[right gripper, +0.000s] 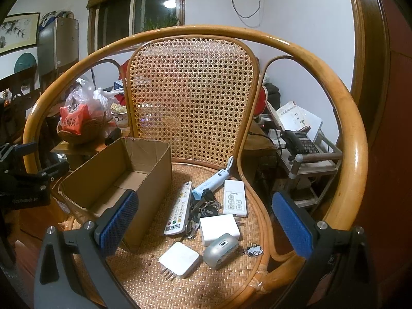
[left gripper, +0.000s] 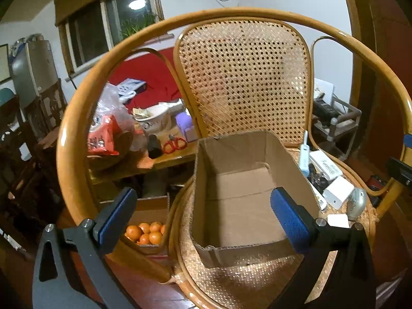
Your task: Organize rigid objects
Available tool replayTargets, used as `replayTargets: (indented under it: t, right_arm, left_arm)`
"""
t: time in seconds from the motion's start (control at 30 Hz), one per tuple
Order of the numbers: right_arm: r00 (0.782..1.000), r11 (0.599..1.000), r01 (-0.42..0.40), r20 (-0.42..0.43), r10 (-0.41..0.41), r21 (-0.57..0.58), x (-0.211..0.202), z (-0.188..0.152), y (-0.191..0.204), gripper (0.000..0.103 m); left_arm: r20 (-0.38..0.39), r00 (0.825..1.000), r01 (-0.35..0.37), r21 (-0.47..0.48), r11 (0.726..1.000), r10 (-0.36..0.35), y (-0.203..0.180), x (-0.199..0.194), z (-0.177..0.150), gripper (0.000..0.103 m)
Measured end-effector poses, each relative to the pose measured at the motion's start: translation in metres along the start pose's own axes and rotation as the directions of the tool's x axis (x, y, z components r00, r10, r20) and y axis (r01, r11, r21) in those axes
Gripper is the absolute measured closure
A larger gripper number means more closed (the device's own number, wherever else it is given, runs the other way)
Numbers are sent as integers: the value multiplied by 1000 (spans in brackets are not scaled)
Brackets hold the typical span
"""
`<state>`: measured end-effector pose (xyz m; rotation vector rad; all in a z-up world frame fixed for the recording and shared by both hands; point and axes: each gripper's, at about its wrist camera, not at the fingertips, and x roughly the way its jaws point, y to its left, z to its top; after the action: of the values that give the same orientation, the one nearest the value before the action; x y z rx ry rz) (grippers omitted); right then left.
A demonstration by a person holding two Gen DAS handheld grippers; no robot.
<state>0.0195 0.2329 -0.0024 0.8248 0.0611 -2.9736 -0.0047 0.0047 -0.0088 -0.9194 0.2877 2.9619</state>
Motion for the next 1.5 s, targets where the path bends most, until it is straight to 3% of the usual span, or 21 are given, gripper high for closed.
replayTargets:
  t: [0.3, 0.53, 0.73, 0.9, 1.07, 1.2, 1.3, 1.33, 1.4, 1.5]
  right_arm:
    - [998, 999, -17, -53, 18, 30, 21, 6, -12, 0]
    - [992, 994, -58, -104, 68, 97, 37, 8, -22, 0]
    - [988, 993, -60, -136, 73, 103, 46, 6, -25, 0]
    - [982, 991, -75, -167, 93, 109, 52, 3, -26, 0]
    - [973, 992, -80, -208, 99, 98, 63, -2, -25, 0]
    - [959, 990, -69, -266, 99, 122, 73, -9, -29, 6]
    - [945, 984, -69, -305, 116, 162, 78, -14, -34, 10]
    - [941, 982, -69, -316, 122, 174, 79, -16, -35, 12]
    - [934, 982, -61, -337, 120, 181, 82, -19, -36, 15]
    - [923, 982, -39, -370, 106, 185, 88, -23, -38, 23]
  left_arm:
    - [-39, 999, 7, -35, 999, -8, 0, 19, 14, 1]
    - [-117, 993, 19, -72, 997, -27, 4, 45, 30, 0]
    - [-238, 971, -17, -112, 994, -10, 8, 72, 36, 1]
    - [-264, 964, 2, -141, 990, -40, 14, 87, 34, 1]
    - [-326, 942, 21, -182, 983, -81, 20, 105, 29, 3]
    - [-302, 951, 13, -168, 986, -64, 22, 113, 27, 9]
    - [-315, 946, 40, -135, 990, -81, 19, 119, 24, 24]
    - [-345, 934, 56, -125, 991, -96, 17, 126, 22, 40]
    - [-396, 913, 55, -121, 991, -99, 15, 135, 17, 59]
    - [-460, 885, 15, -120, 993, -69, 16, 146, 11, 66]
